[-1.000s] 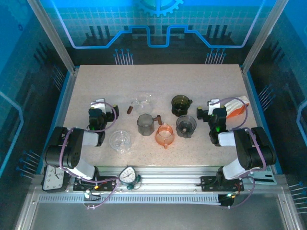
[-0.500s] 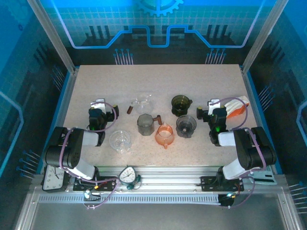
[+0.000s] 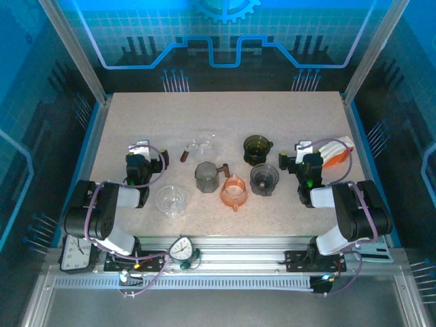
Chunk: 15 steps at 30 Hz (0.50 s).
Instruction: Place the coffee filter in the dripper
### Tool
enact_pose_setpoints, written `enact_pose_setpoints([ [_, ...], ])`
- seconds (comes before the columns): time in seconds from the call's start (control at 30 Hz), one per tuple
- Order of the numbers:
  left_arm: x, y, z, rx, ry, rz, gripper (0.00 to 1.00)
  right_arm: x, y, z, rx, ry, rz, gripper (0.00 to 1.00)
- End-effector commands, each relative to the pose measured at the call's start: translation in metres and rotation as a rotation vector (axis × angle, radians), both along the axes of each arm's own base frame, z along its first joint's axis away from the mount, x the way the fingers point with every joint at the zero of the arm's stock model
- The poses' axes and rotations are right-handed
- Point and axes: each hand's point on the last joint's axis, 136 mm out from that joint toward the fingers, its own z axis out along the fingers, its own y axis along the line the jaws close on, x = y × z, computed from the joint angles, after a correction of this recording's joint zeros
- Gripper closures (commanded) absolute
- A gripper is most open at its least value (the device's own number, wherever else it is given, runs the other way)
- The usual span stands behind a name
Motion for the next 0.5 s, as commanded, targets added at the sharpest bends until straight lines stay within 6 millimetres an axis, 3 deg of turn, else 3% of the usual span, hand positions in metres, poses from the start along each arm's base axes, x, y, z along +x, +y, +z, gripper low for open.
enact_pose_setpoints([
  [0.0, 0.001, -0.005, 0.022, 0.015, -0.036, -0.043, 0.01, 0.003, -0.005, 0.018, 0.021, -0.053, -0.015, 0.00],
  [0.27, -0.006, 0.008, 0.055, 0.014, -0.055, 0.036, 0.01, 0.003, -0.007, 0.023, 0.013, -0.056, -0.032, 0.00],
  [0.47, -0.007, 0.021, 0.111, -0.088, -0.197, 0.141, 0.01, 0.005, -0.029, 0.046, 0.006, 0.006, -0.168, 0.00],
])
